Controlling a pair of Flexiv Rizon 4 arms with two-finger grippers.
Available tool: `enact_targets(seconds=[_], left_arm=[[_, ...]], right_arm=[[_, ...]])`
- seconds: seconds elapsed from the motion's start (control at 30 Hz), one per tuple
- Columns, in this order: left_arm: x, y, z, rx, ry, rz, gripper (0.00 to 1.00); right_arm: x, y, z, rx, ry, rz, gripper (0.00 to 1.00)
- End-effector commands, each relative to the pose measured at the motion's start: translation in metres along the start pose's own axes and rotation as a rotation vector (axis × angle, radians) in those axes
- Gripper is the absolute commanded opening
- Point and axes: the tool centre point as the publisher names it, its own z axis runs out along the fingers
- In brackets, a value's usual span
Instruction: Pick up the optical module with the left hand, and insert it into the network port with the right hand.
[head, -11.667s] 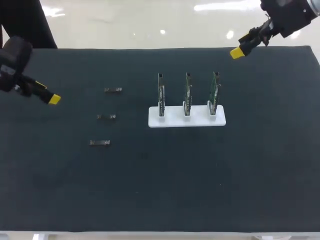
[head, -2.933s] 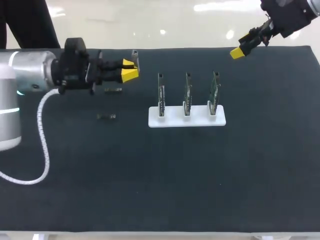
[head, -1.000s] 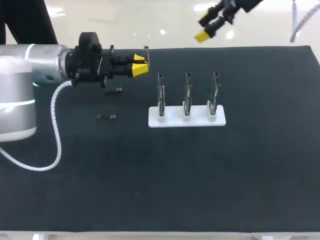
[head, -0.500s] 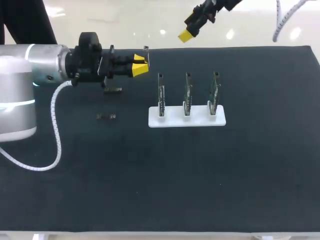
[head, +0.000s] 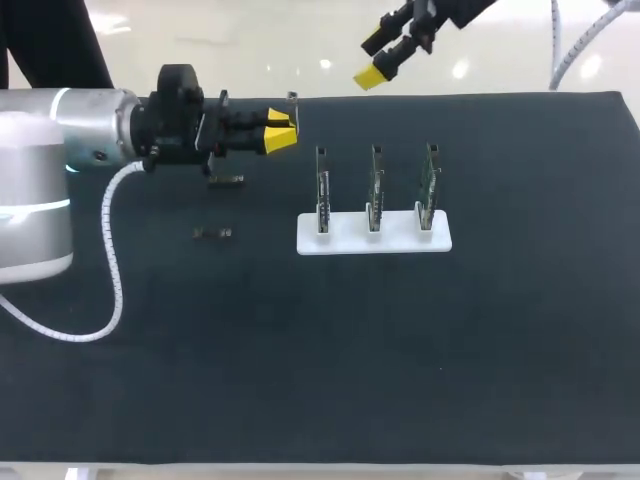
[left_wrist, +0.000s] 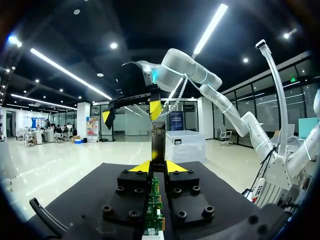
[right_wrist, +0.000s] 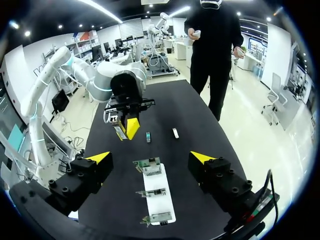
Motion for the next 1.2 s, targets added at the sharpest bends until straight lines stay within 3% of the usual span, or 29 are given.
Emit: enact_targets(seconds=[0.03, 0.2, 0.53, 0.87, 1.2], left_arm=[[0.0, 0.001, 0.0, 0.001, 0.001, 0.0, 0.0], [0.0, 0.001, 0.0, 0.001, 0.001, 0.0, 0.0], [0.0, 0.001, 0.0, 0.001, 0.001, 0.0, 0.0], [0.0, 0.001, 0.0, 0.001, 0.001, 0.0, 0.0], [0.0, 0.001, 0.0, 0.001, 0.001, 0.0, 0.0]], right_arm=[[-0.004, 0.022, 0.014, 0.072, -0.011, 0.02, 1.0], [-0.011, 0.042, 0.033, 0.16, -0.047, 0.079, 1.0], [-0.02, 0.063, 0.048, 0.252, -0.064, 0.112, 1.0], [-0.024, 0.06, 0.057, 0.191, -0.02, -0.045, 1.0], [-0.033, 0.05, 0.066, 0.178, -0.005, -0.056, 1.0]])
